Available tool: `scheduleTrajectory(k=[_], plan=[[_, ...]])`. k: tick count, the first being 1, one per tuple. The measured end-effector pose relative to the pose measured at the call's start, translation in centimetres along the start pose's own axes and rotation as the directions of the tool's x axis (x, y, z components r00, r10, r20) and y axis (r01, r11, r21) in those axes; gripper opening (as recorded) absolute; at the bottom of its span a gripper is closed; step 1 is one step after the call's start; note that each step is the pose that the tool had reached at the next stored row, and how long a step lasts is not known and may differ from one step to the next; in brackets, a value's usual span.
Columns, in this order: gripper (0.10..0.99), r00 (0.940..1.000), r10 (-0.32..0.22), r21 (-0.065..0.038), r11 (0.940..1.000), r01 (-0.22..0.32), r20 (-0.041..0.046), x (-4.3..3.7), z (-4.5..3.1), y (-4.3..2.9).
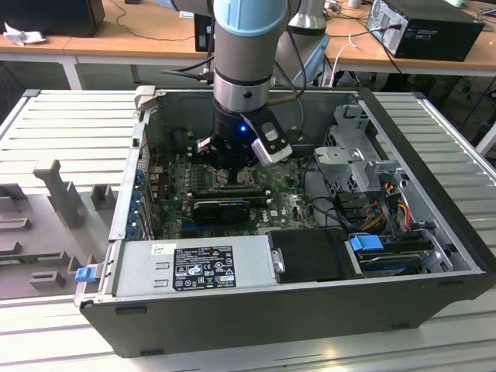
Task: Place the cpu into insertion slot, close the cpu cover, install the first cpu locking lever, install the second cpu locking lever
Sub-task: 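Install the second cpu locking lever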
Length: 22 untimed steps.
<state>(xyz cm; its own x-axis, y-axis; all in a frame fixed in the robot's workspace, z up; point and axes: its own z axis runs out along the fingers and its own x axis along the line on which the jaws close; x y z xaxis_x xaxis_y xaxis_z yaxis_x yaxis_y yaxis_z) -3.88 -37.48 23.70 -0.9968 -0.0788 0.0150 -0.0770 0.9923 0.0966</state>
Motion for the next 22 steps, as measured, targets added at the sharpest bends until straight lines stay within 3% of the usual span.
scheduleTrajectory(k=[2, 4, 6, 9, 10, 11, 13, 17, 22], plan=[[0.106, 1.0, -0.006, -0.004, 1.0, 0.006, -0.0004, 0.14, 0.25, -0.02], [0.106, 1.0, -0.009, -0.004, 1.0, 0.009, -0.0005, 0.23, 1.02, -0.08], [0.106, 1.0, -0.009, -0.014, 0.9999, 0.009, 0.0003, 0.96, 1.22, -0.2], [0.106, 1.0, -0.009, -0.027, 0.9996, 0.009, 0.0014, 1.29, 1.2, -0.44], [0.106, 1.0, -0.01, -0.035, 0.9993, 0.01, 0.0022, 1.43, 1.2, -0.55], [0.106, 0.9999, -0.01, -0.052, 0.9986, 0.01, 0.0036, 1.7, 1.17, -0.79], [0.106, 0.9999, -0.01, -0.071, 0.9974, 0.01, 0.0053, 2.27, 1.15, -1.21], [0.106, 0.9999, -0.011, -0.088, 0.9961, 0.012, 0.0068, 2.73, 1.12, -1.85], [0.106, 0.9998, -0.017, -0.104, 0.9945, 0.017, 0.0076, 3.16, 1.36, -2.01]])
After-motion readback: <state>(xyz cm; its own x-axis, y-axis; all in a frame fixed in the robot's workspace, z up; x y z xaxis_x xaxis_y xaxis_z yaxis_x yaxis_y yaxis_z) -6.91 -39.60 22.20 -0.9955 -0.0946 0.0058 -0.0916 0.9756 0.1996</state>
